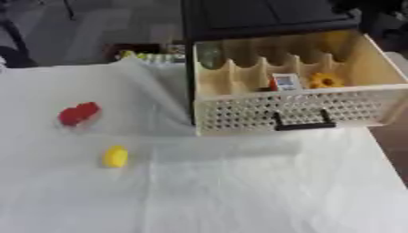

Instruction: Pick up objects from table and place into drawer.

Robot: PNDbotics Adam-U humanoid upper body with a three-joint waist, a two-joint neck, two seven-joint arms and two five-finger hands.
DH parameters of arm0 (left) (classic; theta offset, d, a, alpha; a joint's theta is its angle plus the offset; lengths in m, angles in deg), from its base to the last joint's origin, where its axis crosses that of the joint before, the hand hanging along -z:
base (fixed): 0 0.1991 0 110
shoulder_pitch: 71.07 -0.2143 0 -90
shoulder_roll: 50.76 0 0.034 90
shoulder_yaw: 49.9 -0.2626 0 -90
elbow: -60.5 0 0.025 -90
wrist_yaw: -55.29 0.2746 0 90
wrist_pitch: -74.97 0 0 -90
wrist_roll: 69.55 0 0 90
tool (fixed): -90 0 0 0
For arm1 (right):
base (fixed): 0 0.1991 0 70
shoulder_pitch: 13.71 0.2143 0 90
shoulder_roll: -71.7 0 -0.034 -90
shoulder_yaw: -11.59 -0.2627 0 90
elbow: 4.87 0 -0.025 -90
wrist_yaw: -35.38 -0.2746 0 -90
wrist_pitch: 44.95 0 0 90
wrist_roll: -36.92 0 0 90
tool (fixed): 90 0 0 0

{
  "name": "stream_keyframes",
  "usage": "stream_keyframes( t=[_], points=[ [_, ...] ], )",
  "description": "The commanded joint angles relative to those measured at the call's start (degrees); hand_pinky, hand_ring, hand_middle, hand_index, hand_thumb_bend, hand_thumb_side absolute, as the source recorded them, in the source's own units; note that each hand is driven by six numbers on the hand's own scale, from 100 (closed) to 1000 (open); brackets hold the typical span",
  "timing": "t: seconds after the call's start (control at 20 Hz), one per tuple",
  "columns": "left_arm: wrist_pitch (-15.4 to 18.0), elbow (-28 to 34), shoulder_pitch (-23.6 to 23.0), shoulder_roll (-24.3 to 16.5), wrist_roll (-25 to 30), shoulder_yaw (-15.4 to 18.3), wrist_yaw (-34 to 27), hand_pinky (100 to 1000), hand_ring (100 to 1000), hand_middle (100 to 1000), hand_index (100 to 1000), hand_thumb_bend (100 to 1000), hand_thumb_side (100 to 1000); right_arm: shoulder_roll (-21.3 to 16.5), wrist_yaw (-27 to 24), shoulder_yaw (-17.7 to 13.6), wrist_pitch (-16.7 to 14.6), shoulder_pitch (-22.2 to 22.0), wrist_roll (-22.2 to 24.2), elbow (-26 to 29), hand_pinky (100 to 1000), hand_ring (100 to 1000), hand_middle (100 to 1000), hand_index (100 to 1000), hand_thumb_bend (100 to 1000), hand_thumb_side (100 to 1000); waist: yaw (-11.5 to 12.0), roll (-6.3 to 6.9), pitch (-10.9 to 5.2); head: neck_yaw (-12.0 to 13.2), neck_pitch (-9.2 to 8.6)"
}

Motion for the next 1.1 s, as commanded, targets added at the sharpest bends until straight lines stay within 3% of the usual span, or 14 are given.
stream_keyframes(
  t=[0.05, 0.35, 0.65, 1.1],
  points=[
    [0.5, 0.8, 1.0, -5.6, -3.5, 1.3, 3.7, 427, 619, 672, 700, 100, 543, -0.5, -1.3, -1.4, -1.7, 1.1, -1.5, 0.6, 728, 729, 403, 734, 243, 833, 0.0, 0.05, -0.84, 0.2, -0.38],
    [-1.9, 0.8, 1.5, -12.0, -6.2, 1.4, 13.2, 429, 638, 702, 732, 100, 464, 1.0, -2.9, -2.3, -4.9, 1.4, -5.3, 0.6, 741, 732, 445, 764, 239, 866, 0.0, 0.59, -0.57, 1.0, -0.44],
    [-6.1, -1.3, 3.3, -18.3, -0.8, 0.2, 21.6, 454, 671, 727, 802, 100, 399, 2.0, -3.5, -3.2, -5.7, 1.6, -7.6, 0.6, 741, 727, 449, 762, 235, 866, 0.0, 0.97, -0.43, 1.8, -0.36],
    [-3.1, -12.1, 9.6, -25.1, 6.6, -3.6, 29.5, 530, 733, 772, 942, 100, 454, 3.2, -4.0, -4.8, -5.7, 1.0, -9.1, 0.6, 741, 724, 452, 761, 228, 866, -1.3, 1.47, -0.40, 4.3, 1.81]
  ],
)
